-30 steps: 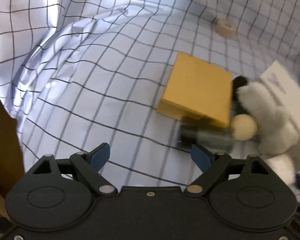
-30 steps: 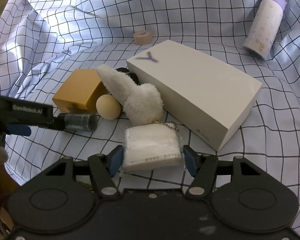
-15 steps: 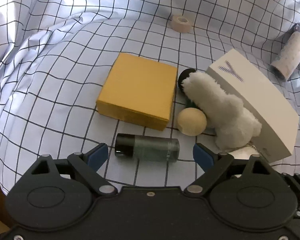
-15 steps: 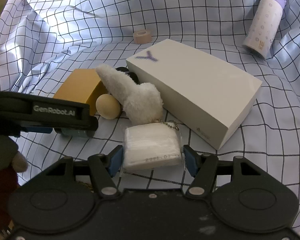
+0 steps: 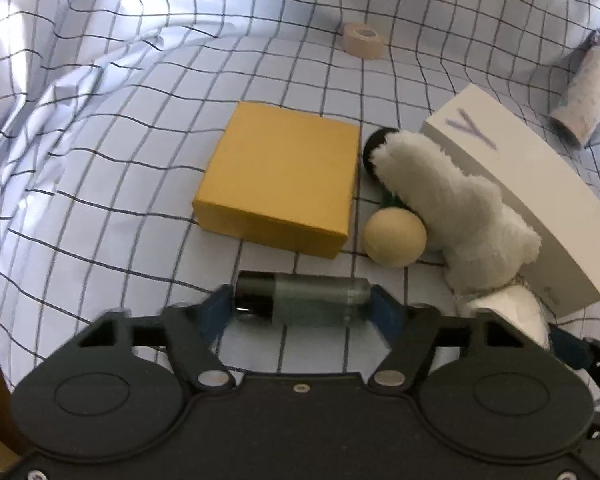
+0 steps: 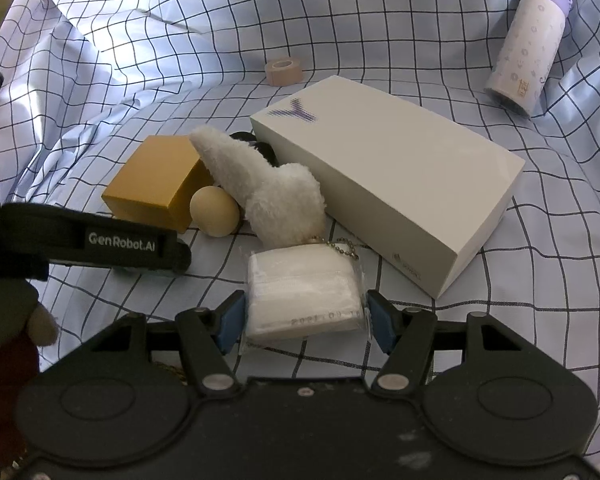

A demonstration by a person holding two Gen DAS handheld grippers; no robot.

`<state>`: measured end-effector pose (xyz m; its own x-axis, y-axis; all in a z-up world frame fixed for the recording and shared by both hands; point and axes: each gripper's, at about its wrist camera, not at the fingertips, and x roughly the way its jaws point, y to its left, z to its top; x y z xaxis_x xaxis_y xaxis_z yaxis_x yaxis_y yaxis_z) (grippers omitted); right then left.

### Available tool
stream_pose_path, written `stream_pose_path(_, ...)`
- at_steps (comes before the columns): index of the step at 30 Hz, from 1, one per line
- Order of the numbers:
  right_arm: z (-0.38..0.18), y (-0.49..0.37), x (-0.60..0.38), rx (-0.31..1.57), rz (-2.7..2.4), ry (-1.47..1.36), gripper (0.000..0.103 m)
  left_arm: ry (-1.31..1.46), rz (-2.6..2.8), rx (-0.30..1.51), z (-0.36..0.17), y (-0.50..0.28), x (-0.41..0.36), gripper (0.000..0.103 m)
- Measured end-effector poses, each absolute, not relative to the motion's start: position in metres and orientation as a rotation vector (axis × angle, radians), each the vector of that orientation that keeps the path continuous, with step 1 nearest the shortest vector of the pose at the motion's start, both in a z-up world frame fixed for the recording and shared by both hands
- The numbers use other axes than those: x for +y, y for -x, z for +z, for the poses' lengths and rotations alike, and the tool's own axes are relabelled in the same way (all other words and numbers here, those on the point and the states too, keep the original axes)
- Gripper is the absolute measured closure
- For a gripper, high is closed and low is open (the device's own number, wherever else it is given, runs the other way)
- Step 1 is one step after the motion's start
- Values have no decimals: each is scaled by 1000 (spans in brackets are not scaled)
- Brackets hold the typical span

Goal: Organize soft objects
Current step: 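Close the left gripper on the dark glass bottle while the right gripper grasps the white tissue pack, then carry the glass bottle and tissue pack with both tools over the wicker basket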

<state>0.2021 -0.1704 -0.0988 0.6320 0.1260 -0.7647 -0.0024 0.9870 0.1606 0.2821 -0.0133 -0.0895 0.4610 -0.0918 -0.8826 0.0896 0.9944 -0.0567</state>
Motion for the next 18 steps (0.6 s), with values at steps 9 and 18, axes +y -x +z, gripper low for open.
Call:
stream_pose_path(9,-92,-198,-176,902,70,-201,41,45,-134,1029,-71,-267,-6,38)
stream_pose_path(18,-70,-169,-179,872,69,-237,41,82,-168,981,-37,-232,-2,38)
